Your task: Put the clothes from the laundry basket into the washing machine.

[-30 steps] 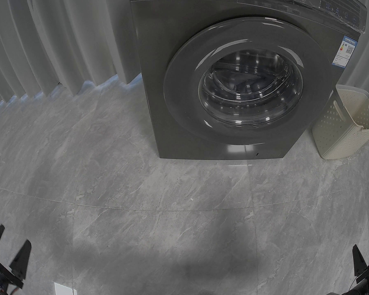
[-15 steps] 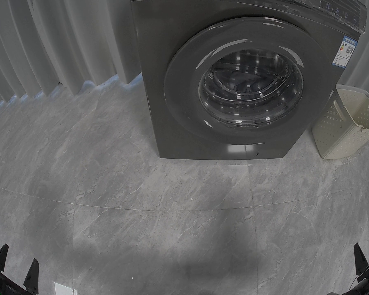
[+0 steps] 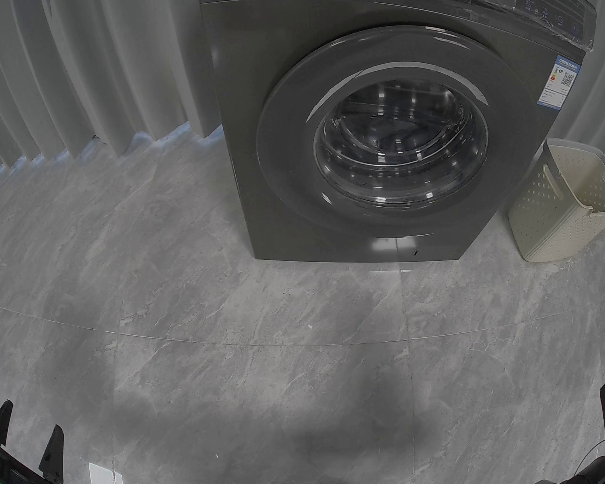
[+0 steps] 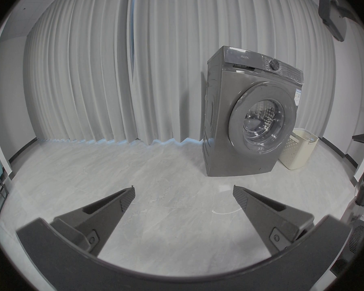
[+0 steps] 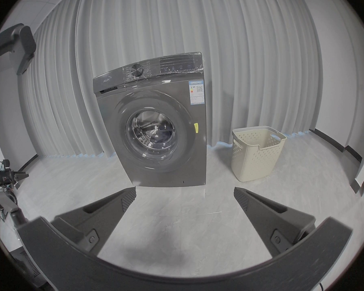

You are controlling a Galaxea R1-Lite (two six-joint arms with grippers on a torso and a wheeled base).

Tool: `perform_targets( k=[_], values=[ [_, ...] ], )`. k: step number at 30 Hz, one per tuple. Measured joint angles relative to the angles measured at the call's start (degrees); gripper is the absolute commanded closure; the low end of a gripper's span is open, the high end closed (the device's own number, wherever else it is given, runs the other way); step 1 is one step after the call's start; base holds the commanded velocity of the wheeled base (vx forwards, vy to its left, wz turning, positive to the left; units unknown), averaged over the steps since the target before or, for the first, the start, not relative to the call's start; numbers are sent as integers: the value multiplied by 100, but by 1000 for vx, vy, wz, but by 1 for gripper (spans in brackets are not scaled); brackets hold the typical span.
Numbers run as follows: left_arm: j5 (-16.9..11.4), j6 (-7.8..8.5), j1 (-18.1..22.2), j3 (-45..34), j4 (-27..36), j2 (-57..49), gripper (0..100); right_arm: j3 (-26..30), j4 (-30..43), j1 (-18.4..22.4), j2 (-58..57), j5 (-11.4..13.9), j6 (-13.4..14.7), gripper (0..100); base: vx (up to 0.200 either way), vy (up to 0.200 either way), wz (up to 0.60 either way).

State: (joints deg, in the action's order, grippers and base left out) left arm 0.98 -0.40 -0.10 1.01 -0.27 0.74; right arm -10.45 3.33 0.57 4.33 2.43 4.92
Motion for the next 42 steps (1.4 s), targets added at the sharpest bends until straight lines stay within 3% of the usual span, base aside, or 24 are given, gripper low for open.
perform_targets(
  k=[10,16,21,30,36,42],
  values=[
    [20,9,5,0,-2,0,0,-88,-126,-9,1111,206,2,0,0,-200,0],
    [24,9,5,0,-2,0,0,-88,-1041,-195,2077,400,-28,0,0,-200,0],
    [22,16,10,0,-5,0,0,-127,-1865,-613,2971,457,32,0,0,-200,0],
    [11,51,10,0,0,0,0,-432,-3094,-1535,4531,413,500,0,22,-44,0],
    [2,50,10,0,-5,2,0,-928,-3400,-2121,5298,246,946,0,200,0,0],
    [-9,62,10,0,2,5,0,-1165,-3434,-2523,5741,215,1100,0,167,0,0]
  ],
)
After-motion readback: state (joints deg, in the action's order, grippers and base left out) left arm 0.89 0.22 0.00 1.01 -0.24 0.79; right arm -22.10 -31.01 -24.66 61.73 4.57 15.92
